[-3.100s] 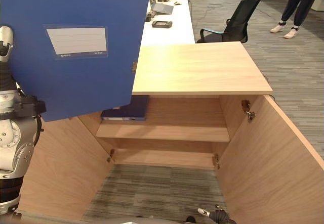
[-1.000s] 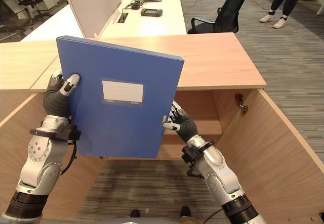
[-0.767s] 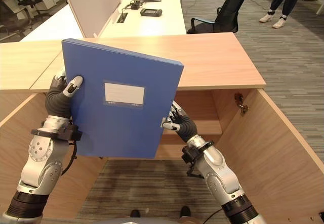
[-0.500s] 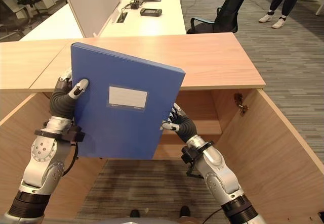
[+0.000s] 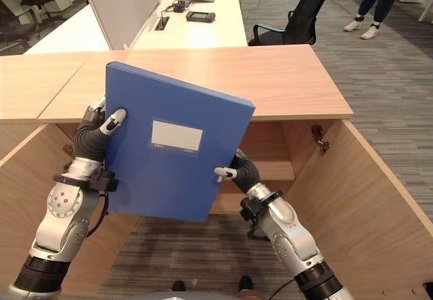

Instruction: Put the empty folder in the office cabinet

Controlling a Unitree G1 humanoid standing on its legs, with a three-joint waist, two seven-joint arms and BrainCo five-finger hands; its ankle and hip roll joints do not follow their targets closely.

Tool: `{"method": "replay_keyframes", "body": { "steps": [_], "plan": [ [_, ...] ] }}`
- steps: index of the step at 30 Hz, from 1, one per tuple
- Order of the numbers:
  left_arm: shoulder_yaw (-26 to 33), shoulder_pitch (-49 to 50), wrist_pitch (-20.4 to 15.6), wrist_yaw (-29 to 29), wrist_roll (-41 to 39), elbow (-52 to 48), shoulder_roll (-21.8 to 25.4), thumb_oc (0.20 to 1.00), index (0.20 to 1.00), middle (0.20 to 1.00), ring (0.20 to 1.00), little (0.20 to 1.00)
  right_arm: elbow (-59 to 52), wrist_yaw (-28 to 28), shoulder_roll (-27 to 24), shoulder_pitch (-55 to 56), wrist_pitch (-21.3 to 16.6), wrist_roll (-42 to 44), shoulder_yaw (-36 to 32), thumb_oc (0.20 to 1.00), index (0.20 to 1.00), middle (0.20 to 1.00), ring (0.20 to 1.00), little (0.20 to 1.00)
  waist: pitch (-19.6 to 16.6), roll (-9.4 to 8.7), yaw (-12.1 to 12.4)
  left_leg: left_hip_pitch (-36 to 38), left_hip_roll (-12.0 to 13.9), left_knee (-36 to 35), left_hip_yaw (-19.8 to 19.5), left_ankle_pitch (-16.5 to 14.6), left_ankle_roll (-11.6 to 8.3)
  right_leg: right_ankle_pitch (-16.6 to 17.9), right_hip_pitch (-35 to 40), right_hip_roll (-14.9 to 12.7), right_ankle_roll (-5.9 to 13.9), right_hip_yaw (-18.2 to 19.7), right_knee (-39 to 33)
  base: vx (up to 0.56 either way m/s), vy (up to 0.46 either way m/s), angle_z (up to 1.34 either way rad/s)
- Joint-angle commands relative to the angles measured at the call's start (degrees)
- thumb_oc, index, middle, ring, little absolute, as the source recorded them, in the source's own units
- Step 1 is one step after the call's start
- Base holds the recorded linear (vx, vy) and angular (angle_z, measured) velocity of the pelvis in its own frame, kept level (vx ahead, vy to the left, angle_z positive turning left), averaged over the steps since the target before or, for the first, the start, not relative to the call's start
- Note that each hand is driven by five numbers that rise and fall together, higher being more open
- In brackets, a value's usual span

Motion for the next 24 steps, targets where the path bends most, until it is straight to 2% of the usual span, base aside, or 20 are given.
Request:
{"method": "replay_keyframes", "body": {
  "steps": [1, 11, 24],
  "plan": [
    [-2.0, -8.59, -3.53, 1.44, 1.8, 2.47, 1.0, 0.2, 0.2, 0.2, 0.2, 0.2, -3.36, 1.05, 3.1, -6.23, -1.87, -0.98, 2.09, 1.0, 1.0, 1.0, 1.0, 1.0, -0.74, -2.55, -0.92, 1.6, 1.0, 0.23, 0.74, -5.36, -1.0, -6.98, 3.49, -4.59, 4.69, -0.75, 1.33, 0.0, 0.0, 0.0],
    [-4.79, -12.34, -4.18, 3.92, 3.67, 4.15, -0.38, 0.2, 0.2, 0.2, 0.2, 0.2, -2.85, 0.41, 3.97, -6.71, -2.14, -0.32, 4.03, 1.0, 1.0, 1.0, 1.0, 1.0, -0.76, -2.66, -1.36, 1.72, 1.01, 0.23, 0.86, -5.44, -0.96, -6.99, 3.52, -4.57, 4.75, -0.69, 1.42, 0.0, 0.0, 0.0],
    [-8.65, -15.77, -4.4, 6.56, 1.9, 5.55, -3.11, 0.2, 0.2, 0.2, 0.2, 0.2, -2.54, -1.62, 4.52, -7.92, -3.01, 0.73, 5.4, 1.0, 1.0, 1.0, 1.0, 1.0, -0.67, -2.59, -1.92, 1.77, 1.09, 0.23, 1.14, -5.42, -0.94, -6.77, 3.12, -4.55, 4.85, -0.33, 1.51, 0.0, -0.001, -0.01]
  ]
}}
